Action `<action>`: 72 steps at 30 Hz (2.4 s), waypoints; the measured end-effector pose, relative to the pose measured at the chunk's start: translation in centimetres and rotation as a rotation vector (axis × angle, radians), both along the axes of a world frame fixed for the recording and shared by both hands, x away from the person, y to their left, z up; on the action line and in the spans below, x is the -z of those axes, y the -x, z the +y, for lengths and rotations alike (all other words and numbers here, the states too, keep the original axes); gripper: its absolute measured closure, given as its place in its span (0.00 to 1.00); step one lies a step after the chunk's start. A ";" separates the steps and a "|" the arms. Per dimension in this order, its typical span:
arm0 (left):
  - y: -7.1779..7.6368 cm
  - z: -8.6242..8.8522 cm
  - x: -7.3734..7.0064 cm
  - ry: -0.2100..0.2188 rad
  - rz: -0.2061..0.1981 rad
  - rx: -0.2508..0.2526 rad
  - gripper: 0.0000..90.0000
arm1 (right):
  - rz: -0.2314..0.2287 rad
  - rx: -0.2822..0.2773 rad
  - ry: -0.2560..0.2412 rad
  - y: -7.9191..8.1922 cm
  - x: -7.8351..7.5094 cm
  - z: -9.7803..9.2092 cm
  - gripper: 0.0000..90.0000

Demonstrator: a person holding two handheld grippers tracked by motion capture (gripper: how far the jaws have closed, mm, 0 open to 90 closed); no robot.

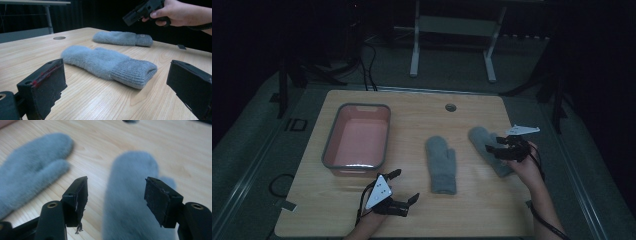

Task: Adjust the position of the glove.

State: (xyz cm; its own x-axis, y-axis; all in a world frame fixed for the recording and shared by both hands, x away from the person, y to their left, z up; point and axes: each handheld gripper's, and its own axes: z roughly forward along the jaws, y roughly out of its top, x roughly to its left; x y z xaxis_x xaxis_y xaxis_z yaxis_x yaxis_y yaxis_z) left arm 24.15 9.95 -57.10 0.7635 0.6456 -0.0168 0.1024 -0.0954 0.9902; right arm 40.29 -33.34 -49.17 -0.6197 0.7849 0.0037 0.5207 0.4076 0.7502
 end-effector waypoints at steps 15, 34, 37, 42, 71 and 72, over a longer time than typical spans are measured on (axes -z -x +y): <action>0.0 0.0 0.0 0.003 0.001 0.001 0.03 | 0.092 0.038 0.065 -1.7 5.1 -0.9 0.66; 0.0 0.0 0.0 0.001 0.004 -0.002 0.03 | 0.026 0.447 -0.090 5.9 1.7 0.9 0.89; 0.0 0.0 0.0 0.000 0.005 -0.003 0.03 | 0.024 0.483 -0.098 7.1 1.7 1.1 0.89; 0.0 0.0 0.0 -0.001 0.003 -0.002 0.03 | 0.029 0.505 -0.096 7.9 2.4 1.3 0.89; 0.1 0.0 0.0 -0.006 0.003 -0.002 0.03 | 0.070 0.310 0.011 5.9 3.5 0.7 0.55; 0.1 0.0 0.0 -0.006 0.003 -0.002 0.03 | 0.060 0.317 0.037 6.0 3.7 0.8 0.55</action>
